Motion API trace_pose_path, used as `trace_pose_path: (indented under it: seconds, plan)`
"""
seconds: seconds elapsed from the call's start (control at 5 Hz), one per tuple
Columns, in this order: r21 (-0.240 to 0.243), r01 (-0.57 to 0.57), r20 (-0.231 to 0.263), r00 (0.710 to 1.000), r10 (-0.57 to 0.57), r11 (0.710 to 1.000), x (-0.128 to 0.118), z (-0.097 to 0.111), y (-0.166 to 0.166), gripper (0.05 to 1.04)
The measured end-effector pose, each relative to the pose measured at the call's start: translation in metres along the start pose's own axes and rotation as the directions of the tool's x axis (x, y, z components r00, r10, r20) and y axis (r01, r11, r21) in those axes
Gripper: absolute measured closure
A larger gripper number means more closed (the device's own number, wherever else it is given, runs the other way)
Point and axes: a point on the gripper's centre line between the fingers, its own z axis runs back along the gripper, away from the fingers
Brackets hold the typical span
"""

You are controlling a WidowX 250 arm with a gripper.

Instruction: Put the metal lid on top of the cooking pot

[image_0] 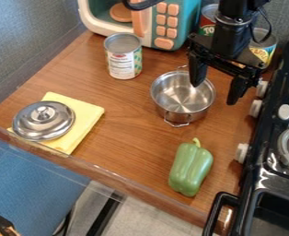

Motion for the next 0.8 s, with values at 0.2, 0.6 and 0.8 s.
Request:
trace_pose_path:
  seconds: [0.2,0.6,0.8]
  plan:
    - [-0.002,0.0,-0.035,0.999,-0.001,1.0,-0.005,-0.013,-0.001,0.082]
    - [0.016,-0.112,-0.036,0.993,0.112,0.994,-0.057,0.0,0.041,0.082]
    - [0.072,-0.118,-0.053,0.991,0.122,0.99,-0.084,0.011,0.066,0.082]
